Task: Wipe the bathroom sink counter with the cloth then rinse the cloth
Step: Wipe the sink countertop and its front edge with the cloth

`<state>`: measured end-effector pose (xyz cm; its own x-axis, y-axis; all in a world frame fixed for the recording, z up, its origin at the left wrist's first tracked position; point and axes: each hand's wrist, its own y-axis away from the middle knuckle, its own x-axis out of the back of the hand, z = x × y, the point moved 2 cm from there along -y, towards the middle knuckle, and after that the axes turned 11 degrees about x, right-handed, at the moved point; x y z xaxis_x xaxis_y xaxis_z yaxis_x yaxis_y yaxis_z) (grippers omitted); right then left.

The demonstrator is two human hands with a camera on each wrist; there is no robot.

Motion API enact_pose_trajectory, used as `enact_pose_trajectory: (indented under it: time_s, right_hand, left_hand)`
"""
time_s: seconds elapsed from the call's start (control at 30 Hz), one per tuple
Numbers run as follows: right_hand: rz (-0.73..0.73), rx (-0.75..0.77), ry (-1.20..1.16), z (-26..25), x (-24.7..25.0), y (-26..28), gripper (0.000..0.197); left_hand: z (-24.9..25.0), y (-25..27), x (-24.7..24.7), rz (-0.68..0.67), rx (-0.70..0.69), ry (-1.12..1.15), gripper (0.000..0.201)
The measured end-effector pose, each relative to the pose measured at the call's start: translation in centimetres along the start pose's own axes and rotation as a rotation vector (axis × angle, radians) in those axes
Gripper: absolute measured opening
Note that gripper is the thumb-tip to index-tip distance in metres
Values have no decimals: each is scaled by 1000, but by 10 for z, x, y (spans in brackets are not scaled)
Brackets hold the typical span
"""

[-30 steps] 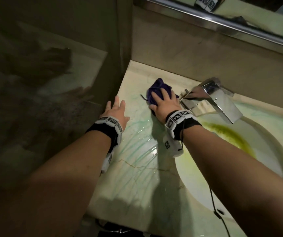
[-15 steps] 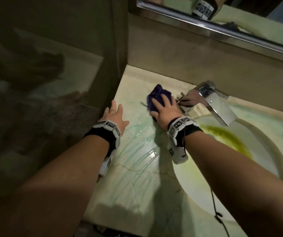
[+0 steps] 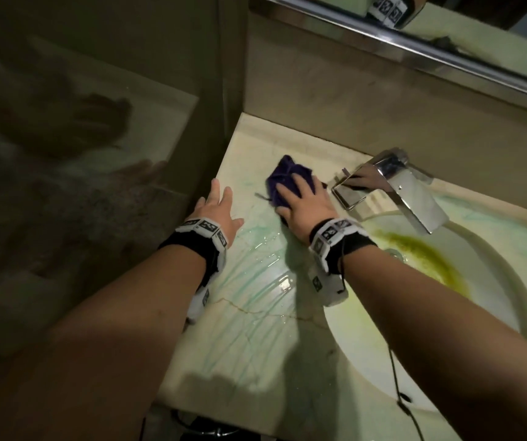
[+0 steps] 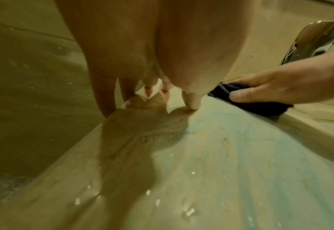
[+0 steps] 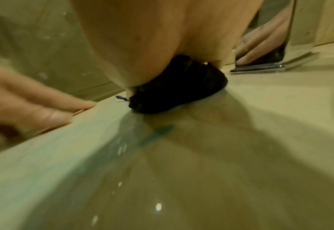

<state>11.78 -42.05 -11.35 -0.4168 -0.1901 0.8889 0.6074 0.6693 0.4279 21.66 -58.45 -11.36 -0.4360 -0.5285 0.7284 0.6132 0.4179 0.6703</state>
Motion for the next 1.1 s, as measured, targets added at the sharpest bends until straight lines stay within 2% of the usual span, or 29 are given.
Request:
enact_pose_trajectory:
  time_s: [0.13, 0.23, 0.37, 0.5, 0.6, 0.7, 0.83, 0.97, 1.1]
  right_hand:
    - [-10, -106, -83, -4, 15, -37, 54]
    - [4, -34, -51, -31, 12, -43, 53]
    - [24, 88, 4, -35, -6, -3, 52]
    - [27, -82, -53, -1, 3, -6, 52]
    - [34, -155, -125, -10, 13, -39, 53]
    - [18, -65, -121, -40, 7, -41, 54]
    - [10, 43, -26, -38, -16, 13, 53]
    - [13, -97, -60, -2, -16, 30, 53]
    - [28, -174, -118, -16, -9, 4, 53]
  left_hand:
    - [-2, -2, -5, 18, 5, 7, 71]
    - [-3, -3, -7, 28, 0, 3, 71]
    - [-4, -5, -6, 34, -15, 4, 72]
    - [-5, -5, -5, 29, -14, 9, 72]
    - [-7, -6, -8, 36, -17, 10, 72]
    - [-7, -5, -8, 39, -19, 4, 72]
    - [-5, -4, -5, 24, -32, 0, 72]
    - [-7, 0, -3, 12, -28, -25, 72]
    - [-4, 1, 3, 3, -13, -68, 71]
